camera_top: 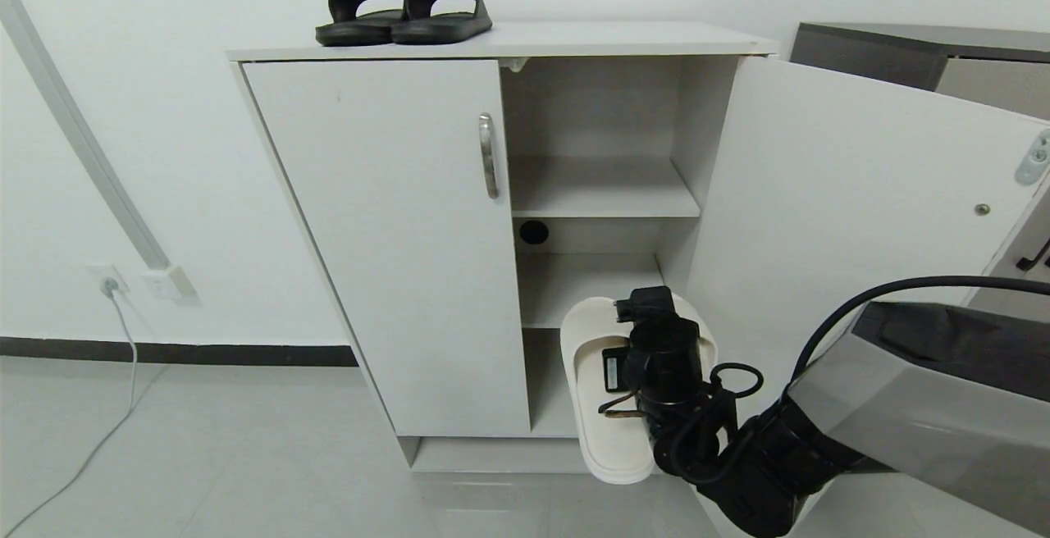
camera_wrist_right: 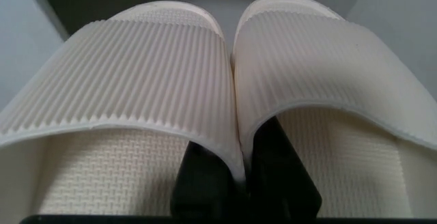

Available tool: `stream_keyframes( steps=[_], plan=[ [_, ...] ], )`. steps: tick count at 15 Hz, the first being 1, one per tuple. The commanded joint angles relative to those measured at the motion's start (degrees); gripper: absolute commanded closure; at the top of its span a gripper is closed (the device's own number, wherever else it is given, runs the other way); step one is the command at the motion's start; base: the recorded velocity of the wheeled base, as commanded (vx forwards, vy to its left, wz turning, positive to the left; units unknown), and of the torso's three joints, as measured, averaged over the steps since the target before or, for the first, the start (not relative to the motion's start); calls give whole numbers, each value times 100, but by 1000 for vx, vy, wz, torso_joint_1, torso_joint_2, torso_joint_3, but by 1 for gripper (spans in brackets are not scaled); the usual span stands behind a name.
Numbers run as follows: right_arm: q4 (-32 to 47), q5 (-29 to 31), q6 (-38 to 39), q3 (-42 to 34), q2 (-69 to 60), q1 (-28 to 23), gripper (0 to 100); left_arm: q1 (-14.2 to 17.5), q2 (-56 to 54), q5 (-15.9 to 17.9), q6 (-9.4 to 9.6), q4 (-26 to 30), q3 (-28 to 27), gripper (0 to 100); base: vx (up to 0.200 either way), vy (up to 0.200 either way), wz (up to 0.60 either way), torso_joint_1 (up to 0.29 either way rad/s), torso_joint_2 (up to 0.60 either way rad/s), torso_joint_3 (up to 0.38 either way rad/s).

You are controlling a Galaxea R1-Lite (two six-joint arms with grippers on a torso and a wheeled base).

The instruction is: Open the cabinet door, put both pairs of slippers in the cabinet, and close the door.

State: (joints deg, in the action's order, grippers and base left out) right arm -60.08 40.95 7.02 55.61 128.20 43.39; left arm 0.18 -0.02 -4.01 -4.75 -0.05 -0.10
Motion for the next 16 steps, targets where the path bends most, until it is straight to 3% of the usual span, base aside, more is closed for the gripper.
stream_keyframes(
  steps=[1, 8, 16],
  plan=[
    [-4, 1, -8, 2, 21, -102, 100, -1, 11, -3, 1, -4, 1, 100, 0, 0, 0, 0, 0, 0],
    [5, -17, -25, 28, 39, -410, 100, -1, 11, -3, 1, -4, 1, 100, 0, 0, 0, 0, 0, 0],
    [5, -17, -25, 20, 39, -419, 100, -1, 11, -3, 1, -4, 1, 100, 0, 0, 0, 0, 0, 0]
  ],
)
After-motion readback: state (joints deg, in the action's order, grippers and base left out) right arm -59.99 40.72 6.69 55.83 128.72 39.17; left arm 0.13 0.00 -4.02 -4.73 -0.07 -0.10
